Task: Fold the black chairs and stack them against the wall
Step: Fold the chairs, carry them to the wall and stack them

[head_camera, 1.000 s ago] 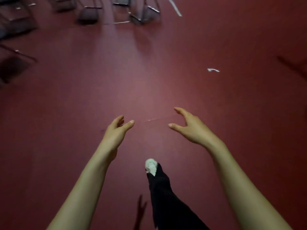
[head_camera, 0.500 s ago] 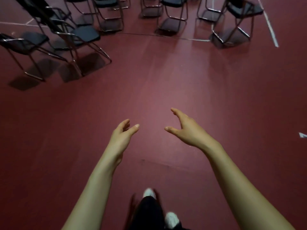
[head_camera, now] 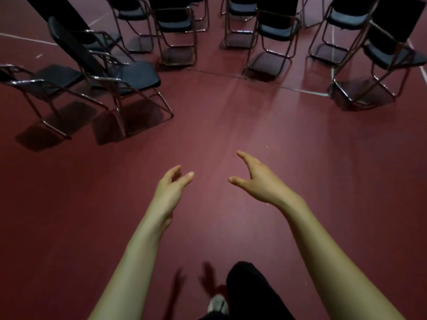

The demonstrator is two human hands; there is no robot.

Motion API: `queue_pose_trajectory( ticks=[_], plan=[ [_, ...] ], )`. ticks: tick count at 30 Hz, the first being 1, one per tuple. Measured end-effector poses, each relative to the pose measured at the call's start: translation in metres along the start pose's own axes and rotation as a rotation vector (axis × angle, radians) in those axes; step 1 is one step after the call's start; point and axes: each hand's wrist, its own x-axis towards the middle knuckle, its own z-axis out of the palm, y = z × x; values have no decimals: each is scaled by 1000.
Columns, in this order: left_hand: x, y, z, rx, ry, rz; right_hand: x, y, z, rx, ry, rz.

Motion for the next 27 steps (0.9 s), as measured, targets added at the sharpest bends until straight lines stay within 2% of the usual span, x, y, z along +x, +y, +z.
queue_pose_trajectory(
  ticks=[7,13,21,27],
  plan=[
    [186,88,11,-41,104,-5,213,5,-61,-47,-29,-19],
    [312,158,3,-85,179,-24,380,-31,-98,-86,-102,-91],
    [449,196,-79,-109,311,-66,564,-108,-69,-93,-207,-175],
    [587,235,-174,-114,253,-50,707,-198,-29,-22,-197,-169]
  ],
)
